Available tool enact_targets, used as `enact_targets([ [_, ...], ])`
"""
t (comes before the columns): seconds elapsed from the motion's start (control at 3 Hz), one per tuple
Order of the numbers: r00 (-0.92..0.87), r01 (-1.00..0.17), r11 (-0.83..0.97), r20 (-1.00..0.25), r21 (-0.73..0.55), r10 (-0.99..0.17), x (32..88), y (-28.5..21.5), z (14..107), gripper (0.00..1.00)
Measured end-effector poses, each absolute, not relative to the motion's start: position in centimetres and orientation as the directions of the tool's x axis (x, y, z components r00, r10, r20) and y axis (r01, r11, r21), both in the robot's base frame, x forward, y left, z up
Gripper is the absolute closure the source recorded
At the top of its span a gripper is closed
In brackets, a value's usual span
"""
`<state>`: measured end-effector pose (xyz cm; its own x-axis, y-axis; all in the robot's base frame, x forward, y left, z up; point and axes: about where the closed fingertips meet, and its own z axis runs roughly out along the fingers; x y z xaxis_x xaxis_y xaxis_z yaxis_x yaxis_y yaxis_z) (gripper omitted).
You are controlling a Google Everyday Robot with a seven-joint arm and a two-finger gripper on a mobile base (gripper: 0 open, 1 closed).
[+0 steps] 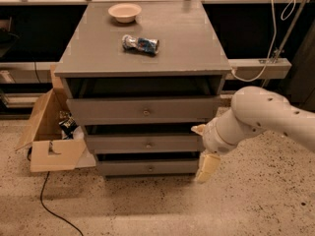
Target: Open middle drawer
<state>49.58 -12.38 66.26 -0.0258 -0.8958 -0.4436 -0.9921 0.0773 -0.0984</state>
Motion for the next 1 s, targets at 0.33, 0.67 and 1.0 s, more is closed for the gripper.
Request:
enact_targets([
  [0.33, -0.003, -0.993, 0.055, -0.458, -0.1, -0.889, 51.2, -10.1, 60.1, 0.0],
  [0.67, 0.007, -0.995, 0.044, -0.49, -0.093, -0.872, 54.4, -7.3, 54.2, 0.0],
  [1.0, 0.007, -0.995, 0.044, -0.49, -0.093, -0.872, 54.4, -7.3, 54.2, 0.0],
])
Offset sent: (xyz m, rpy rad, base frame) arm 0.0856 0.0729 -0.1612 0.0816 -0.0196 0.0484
